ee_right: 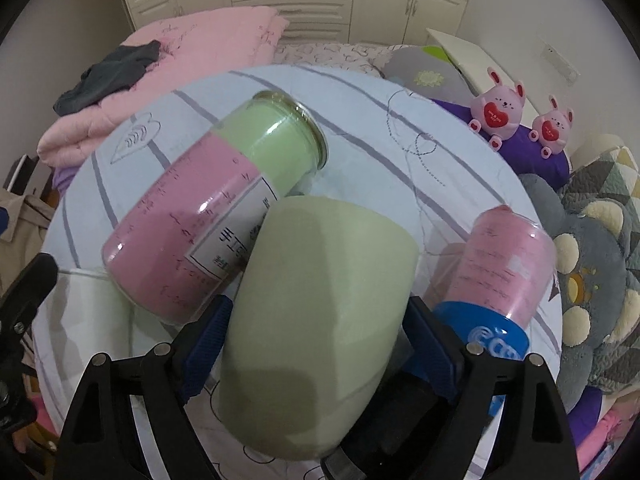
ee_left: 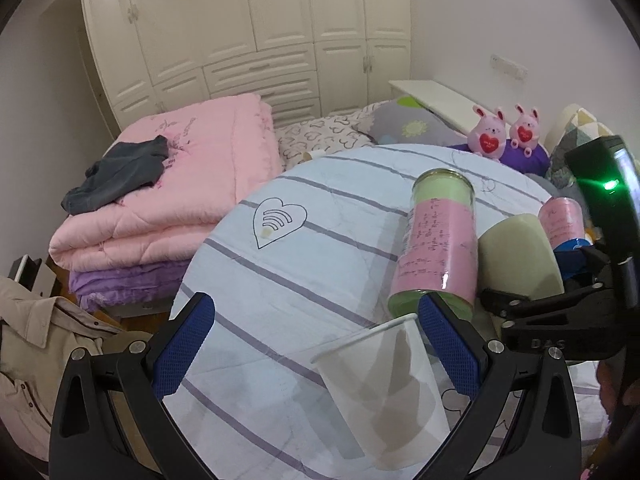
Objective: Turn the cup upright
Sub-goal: 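Reach the right gripper to the pale green cup lying on its side and grasp it, then lift the pale green cup with the right gripper and carry it toward the left tool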
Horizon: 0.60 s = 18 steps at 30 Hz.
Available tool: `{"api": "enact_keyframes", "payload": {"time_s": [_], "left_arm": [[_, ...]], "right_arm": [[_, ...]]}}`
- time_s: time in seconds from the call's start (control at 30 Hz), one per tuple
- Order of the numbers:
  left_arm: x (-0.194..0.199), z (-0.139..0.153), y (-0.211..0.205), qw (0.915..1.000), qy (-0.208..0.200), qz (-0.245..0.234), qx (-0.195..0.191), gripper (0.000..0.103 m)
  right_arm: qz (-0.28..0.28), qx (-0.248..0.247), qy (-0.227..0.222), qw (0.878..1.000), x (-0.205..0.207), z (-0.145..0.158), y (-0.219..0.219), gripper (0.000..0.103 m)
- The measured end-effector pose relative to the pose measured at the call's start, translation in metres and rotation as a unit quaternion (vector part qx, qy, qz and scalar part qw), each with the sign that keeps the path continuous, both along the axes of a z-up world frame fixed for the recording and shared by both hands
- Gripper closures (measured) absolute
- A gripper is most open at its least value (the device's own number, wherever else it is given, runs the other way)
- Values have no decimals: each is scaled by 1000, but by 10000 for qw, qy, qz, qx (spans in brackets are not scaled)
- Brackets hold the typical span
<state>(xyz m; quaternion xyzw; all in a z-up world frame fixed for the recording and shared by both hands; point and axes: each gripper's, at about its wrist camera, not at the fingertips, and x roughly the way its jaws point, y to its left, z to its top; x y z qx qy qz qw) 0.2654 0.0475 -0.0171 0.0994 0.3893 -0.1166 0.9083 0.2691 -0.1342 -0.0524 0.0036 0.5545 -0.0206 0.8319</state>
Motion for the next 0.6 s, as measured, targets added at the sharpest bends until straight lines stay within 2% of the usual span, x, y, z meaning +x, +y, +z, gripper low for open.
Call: {"api": "enact_keyframes", "payload": {"time_s": [0.17,0.3,0.6], "left_arm": [[0,3,2,9999,-33,122,38,0],[-2,7,4,9998,-80,181,24,0],[-16,17,8,9994,-173,287,-4,0]], "right_arm": [[68,23,-136,9999,2,-4,-3,18],[120,152,-129,9997,3,0,-3,18],[364,108,-217,9990,0,12,5,19]]}}
